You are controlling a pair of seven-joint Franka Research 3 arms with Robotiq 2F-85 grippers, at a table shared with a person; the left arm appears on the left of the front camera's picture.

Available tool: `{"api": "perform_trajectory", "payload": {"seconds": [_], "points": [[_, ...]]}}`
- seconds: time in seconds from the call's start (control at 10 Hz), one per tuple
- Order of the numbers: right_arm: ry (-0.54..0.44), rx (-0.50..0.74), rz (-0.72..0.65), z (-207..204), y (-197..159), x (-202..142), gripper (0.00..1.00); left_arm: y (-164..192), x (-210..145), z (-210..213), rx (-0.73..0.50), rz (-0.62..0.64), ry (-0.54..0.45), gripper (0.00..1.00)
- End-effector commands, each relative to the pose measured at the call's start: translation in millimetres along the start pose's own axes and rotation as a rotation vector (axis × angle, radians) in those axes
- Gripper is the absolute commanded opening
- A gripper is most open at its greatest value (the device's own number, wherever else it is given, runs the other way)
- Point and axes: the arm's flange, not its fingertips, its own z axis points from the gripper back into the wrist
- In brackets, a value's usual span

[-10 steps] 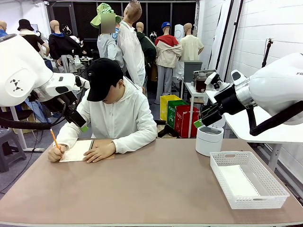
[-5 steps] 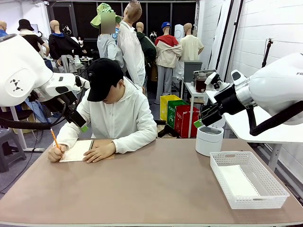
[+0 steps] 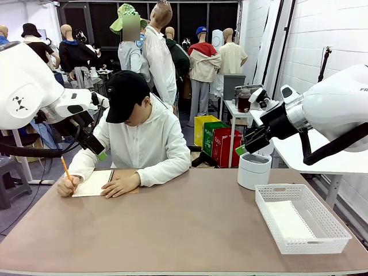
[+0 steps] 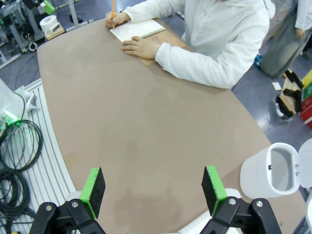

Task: Sort the paper based on its condition.
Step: If a person hands you a paper, place it in the Organizing basket , and if it's crumpled, put it in the Trash can.

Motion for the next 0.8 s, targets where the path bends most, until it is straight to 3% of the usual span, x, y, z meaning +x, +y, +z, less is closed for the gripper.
{"api": "perform_trajectory", "payload": {"seconds": [0.0, 0.7], "points": [[-0.006, 0.013, 0.0, 0.2, 0.4, -0.1, 1.0, 0.4, -0.2, 0.6, -0.018, -0.006, -0.006, 1.0], [-0.006, 0.013, 0.0, 0.2, 0.4, -0.1, 1.0, 0.4, -0.2, 0.6, -0.018, -0.006, -0.006, 1.0]]}}
